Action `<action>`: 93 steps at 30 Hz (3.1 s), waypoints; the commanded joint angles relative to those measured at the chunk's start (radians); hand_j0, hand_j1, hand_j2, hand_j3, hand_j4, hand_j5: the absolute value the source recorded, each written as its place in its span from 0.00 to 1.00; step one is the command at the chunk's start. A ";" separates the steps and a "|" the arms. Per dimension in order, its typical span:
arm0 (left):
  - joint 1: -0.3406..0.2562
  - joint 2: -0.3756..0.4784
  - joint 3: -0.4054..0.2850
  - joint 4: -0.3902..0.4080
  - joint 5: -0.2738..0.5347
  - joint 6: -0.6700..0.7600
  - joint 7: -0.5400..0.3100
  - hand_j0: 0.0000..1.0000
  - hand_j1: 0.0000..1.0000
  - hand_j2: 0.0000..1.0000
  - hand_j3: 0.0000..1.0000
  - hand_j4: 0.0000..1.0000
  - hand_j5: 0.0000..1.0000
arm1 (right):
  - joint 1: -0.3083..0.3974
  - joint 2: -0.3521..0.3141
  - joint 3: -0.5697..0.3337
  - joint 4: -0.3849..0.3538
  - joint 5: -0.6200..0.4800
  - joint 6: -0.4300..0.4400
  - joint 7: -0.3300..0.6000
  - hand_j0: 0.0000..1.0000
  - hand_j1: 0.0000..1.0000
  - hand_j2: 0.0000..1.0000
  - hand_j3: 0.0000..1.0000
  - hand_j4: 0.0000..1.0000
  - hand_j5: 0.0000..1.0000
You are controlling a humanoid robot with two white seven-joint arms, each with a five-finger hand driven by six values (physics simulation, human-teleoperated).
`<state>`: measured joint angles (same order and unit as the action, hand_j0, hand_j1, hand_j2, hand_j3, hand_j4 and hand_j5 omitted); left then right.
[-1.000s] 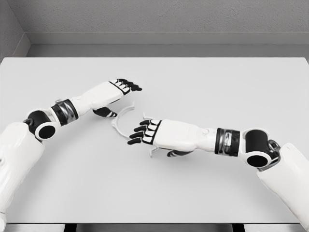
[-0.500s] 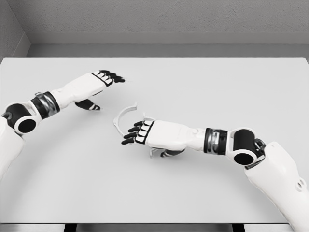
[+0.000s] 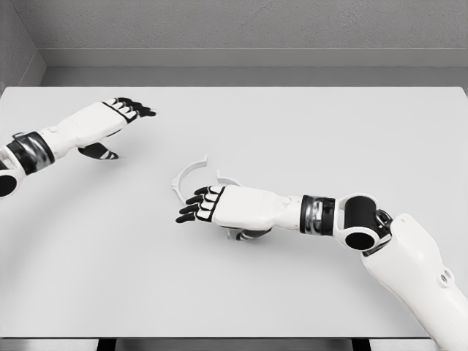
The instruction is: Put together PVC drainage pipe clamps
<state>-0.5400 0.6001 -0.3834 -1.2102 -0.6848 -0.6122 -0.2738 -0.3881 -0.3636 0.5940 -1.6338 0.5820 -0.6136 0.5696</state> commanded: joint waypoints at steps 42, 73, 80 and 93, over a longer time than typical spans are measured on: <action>0.006 0.007 -0.003 -0.008 0.014 0.001 0.004 1.00 1.00 1.00 1.00 1.00 1.00 | -0.034 0.035 0.009 0.095 0.004 0.003 -0.002 1.00 1.00 1.00 1.00 1.00 1.00; 0.008 0.053 -0.002 -0.023 0.044 0.001 0.004 1.00 1.00 1.00 1.00 1.00 1.00 | -0.080 0.078 0.032 0.147 0.004 0.003 -0.002 1.00 1.00 1.00 1.00 1.00 1.00; 0.008 0.053 -0.002 -0.022 0.048 0.001 0.004 1.00 1.00 1.00 1.00 1.00 1.00 | -0.101 0.091 0.046 0.172 0.004 0.003 -0.004 1.00 1.00 1.00 1.00 1.00 1.00; 0.005 0.053 -0.002 -0.020 0.048 0.001 0.004 1.00 1.00 1.00 1.00 1.00 1.00 | -0.138 0.094 0.046 0.209 0.002 0.003 -0.007 1.00 1.00 1.00 1.00 1.00 1.00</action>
<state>-0.5354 0.6527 -0.3858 -1.2307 -0.6430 -0.6122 -0.2706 -0.5277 -0.2699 0.6402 -1.4314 0.5915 -0.6135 0.5641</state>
